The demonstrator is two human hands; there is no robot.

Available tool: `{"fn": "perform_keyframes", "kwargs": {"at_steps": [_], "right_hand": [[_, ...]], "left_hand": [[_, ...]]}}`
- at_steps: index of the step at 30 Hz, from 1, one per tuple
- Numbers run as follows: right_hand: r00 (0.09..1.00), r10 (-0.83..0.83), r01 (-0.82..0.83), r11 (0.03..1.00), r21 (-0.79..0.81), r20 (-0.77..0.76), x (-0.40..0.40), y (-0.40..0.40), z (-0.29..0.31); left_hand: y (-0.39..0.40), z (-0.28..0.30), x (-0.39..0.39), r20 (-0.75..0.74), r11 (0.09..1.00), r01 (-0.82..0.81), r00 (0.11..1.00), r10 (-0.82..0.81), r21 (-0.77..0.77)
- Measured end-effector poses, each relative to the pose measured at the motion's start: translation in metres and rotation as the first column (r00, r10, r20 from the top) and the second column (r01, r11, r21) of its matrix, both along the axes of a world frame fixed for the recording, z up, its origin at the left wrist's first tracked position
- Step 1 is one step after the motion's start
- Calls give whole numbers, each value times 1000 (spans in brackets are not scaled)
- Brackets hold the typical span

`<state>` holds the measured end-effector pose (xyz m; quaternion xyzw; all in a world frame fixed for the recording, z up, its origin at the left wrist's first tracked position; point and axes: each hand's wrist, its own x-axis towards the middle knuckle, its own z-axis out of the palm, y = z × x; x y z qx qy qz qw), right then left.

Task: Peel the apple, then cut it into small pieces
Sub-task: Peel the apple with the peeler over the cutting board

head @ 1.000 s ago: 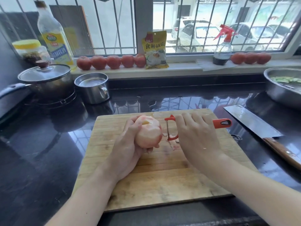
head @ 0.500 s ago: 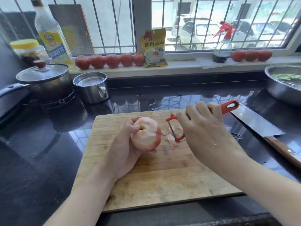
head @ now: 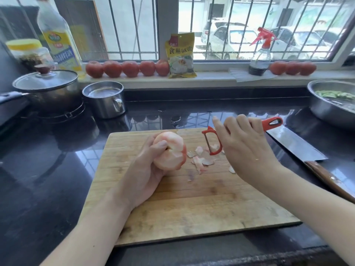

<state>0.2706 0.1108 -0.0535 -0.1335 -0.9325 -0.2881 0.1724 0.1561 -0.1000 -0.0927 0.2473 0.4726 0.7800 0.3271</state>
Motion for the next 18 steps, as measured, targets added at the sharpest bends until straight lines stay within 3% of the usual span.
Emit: {"fn": "perform_keyframes", "kwargs": {"at_steps": [3,7,10,12,15,18], "right_hand": [[984,93,-99,994,-35,-150,1,6,-3],[995,82,-74,990,-118,61,16,21,-8],[997,34,-55,951,-304,-74,24,21,-1],[995,7,-57,859,-509,-101,23,16,8],[972,189,-235,777,-584,-140,20,-5,14],[947,321,-273,795,-542,-8,16,-31,16]], "left_hand": [[1,1,0,-3,1000,15,1000,-15,2],[0,-2,-1,16,1000,12,1000,-12,16],[1,-3,-3,17,1000,9,1000,-9,19],[1,-3,-3,19,1000,7,1000,-8,16],[2,-2,-2,44,1000,-9,999,8,7],[2,-1,0,23,999,-30,999,30,-16]]}}
